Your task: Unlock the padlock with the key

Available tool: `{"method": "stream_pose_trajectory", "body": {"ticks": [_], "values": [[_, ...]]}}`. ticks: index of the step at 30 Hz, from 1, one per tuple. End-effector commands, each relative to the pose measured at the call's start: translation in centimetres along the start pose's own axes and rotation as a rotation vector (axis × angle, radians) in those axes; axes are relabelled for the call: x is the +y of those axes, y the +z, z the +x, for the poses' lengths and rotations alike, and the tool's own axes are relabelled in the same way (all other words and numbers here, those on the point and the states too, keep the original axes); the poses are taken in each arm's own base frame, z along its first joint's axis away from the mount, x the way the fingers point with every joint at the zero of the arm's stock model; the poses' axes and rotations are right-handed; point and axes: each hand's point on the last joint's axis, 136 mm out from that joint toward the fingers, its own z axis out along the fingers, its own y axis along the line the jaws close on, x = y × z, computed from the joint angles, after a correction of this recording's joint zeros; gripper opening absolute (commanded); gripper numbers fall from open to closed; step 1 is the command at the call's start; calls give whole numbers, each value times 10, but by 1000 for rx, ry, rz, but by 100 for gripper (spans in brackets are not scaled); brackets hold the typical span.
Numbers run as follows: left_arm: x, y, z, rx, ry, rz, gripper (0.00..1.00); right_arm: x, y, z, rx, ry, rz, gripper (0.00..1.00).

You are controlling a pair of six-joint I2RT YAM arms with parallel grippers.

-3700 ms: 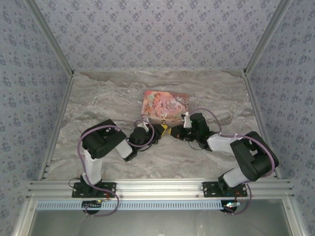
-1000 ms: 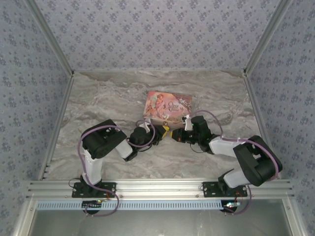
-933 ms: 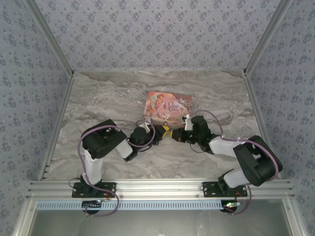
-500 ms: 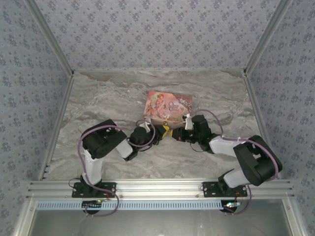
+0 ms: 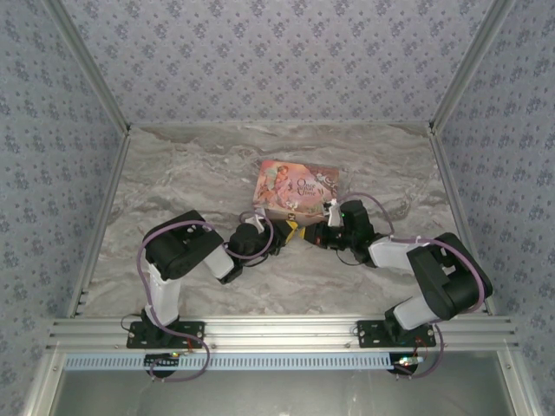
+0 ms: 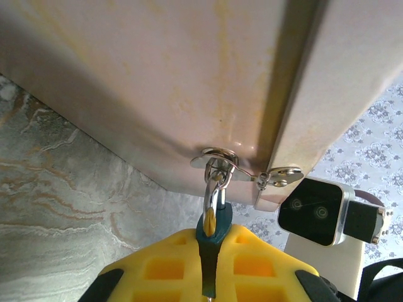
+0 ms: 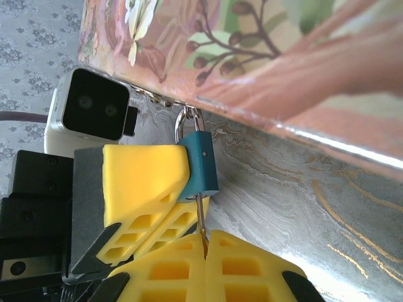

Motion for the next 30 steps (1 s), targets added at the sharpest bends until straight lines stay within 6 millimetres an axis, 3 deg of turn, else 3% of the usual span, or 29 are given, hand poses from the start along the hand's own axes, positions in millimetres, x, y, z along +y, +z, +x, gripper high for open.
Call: {"method": "stream_pose_trajectory", "body": {"ticks": [1, 13, 25, 30], "values": [[-12, 1, 18, 72, 25, 51, 0, 6, -7, -35, -126, -8, -7, 0], [-11, 3, 17, 64, 17, 54, 0, 4, -11, -32, -148, 10, 12, 0], [-13, 4, 18, 61, 20, 59, 0, 22, -8, -40, -237, 28, 6, 0], [-18, 6, 21, 70, 22, 71, 0, 25, 2, -32, -220, 2, 34, 0]]}}
